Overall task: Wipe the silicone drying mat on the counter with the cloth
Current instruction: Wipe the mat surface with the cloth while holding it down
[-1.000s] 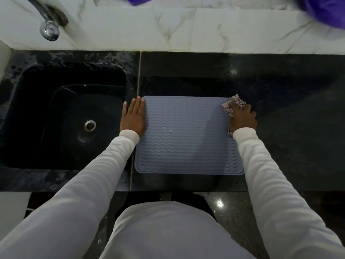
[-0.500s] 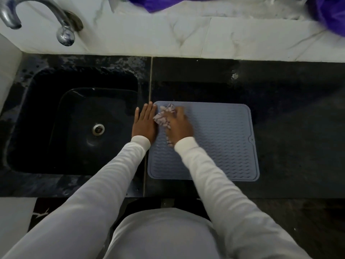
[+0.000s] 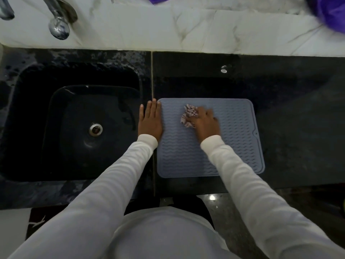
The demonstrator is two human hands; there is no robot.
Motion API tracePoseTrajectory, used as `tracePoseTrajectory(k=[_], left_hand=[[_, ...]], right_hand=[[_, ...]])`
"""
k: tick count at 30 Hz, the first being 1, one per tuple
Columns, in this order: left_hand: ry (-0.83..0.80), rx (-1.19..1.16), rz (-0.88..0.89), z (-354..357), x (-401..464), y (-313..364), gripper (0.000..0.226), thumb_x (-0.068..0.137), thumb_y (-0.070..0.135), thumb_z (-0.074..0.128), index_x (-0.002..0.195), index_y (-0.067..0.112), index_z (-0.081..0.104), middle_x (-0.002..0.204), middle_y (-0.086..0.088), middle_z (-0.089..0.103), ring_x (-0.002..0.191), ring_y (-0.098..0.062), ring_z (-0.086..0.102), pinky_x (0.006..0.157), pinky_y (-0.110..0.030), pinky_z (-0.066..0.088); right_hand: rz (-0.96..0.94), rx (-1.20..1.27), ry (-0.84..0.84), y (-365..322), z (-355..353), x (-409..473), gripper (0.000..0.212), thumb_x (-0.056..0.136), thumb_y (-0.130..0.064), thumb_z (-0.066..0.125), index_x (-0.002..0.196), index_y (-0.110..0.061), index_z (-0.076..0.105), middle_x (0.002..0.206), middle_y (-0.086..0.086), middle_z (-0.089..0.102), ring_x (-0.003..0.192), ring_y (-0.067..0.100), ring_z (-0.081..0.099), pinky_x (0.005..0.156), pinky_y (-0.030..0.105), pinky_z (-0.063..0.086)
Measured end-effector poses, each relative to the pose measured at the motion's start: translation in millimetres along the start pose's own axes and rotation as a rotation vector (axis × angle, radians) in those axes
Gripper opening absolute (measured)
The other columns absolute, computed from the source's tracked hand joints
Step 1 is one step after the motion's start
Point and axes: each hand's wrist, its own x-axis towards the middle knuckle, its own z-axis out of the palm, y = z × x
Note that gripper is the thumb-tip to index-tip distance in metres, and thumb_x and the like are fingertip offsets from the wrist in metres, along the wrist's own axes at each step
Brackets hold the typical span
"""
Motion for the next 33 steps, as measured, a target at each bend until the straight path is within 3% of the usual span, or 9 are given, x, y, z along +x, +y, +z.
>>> tracePoseTrajectory(k=[4, 8, 19, 23, 28, 33], left_hand=[[0.01, -0.014, 0.014, -1, -1, -1, 0.059, 0.101, 0.019, 0.013, 0.156, 0.01, -0.004, 0.165, -0.009, -0.001, 0.152, -0.025, -0.003, 0.121, -0.045, -0.011], [0.011, -0.032, 0.03, 0, 0, -2, 0.058, 0.102, 0.017, 0.016, 0.156, 0.01, -0.004, 0.165, -0.01, -0.002, 0.152, -0.026, -0.003, 0.121, -0.043, -0.012], [0.005, -0.027, 0.047, 0, 0, -4, 0.059, 0.103, 0.021, 0.02, 0.156, 0.011, -0.005, 0.165, -0.01, -0.002, 0.152, -0.027, -0.004, 0.122, -0.046, -0.009], [0.01, -0.033, 0.048, 2, 0, -5, 0.06, 0.103, 0.022, 0.022, 0.156, 0.01, -0.005, 0.165, -0.01, -0.002, 0.152, -0.027, -0.004, 0.122, -0.046, -0.008], [0.02, -0.047, 0.051, 3, 0, -5, 0.06, 0.104, 0.021, 0.023, 0.156, 0.01, -0.004, 0.165, -0.011, -0.001, 0.152, -0.027, -0.003, 0.122, -0.046, -0.007], [0.0, -0.051, 0.045, 3, 1, -4, 0.06, 0.104, 0.026, 0.023, 0.157, 0.012, -0.002, 0.165, -0.01, -0.001, 0.152, -0.026, -0.004, 0.122, -0.045, -0.008]], right_hand=[[0.127, 0.021, -0.018, 37, -13, 0, 0.031, 0.094, -0.037, 0.054, 0.118, -0.023, 0.066, 0.133, 0.015, 0.042, 0.119, 0.04, 0.039, 0.09, 0.049, 0.044], [0.209, -0.069, -0.001, 77, -15, -6, 0.024, 0.093, -0.027, 0.055, 0.113, -0.03, 0.068, 0.127, 0.013, 0.044, 0.113, 0.038, 0.04, 0.079, 0.048, 0.047], [0.534, -0.139, 0.007, 176, -20, -20, 0.026, 0.094, -0.025, 0.054, 0.118, -0.021, 0.064, 0.114, 0.014, 0.045, 0.107, 0.04, 0.044, 0.077, 0.051, 0.046], [0.599, -0.074, -0.003, 189, -27, -21, 0.028, 0.093, -0.031, 0.056, 0.12, -0.029, 0.064, 0.118, 0.015, 0.045, 0.111, 0.042, 0.043, 0.083, 0.054, 0.046], [0.557, 0.002, -0.046, 164, -42, -13, 0.034, 0.089, -0.033, 0.058, 0.124, -0.032, 0.061, 0.122, 0.015, 0.046, 0.106, 0.044, 0.055, 0.091, 0.05, 0.049], [0.236, 0.265, 0.06, 50, -33, -6, 0.044, 0.091, -0.038, 0.052, 0.134, -0.04, 0.046, 0.125, 0.009, 0.047, 0.098, 0.036, 0.06, 0.086, 0.042, 0.053]])
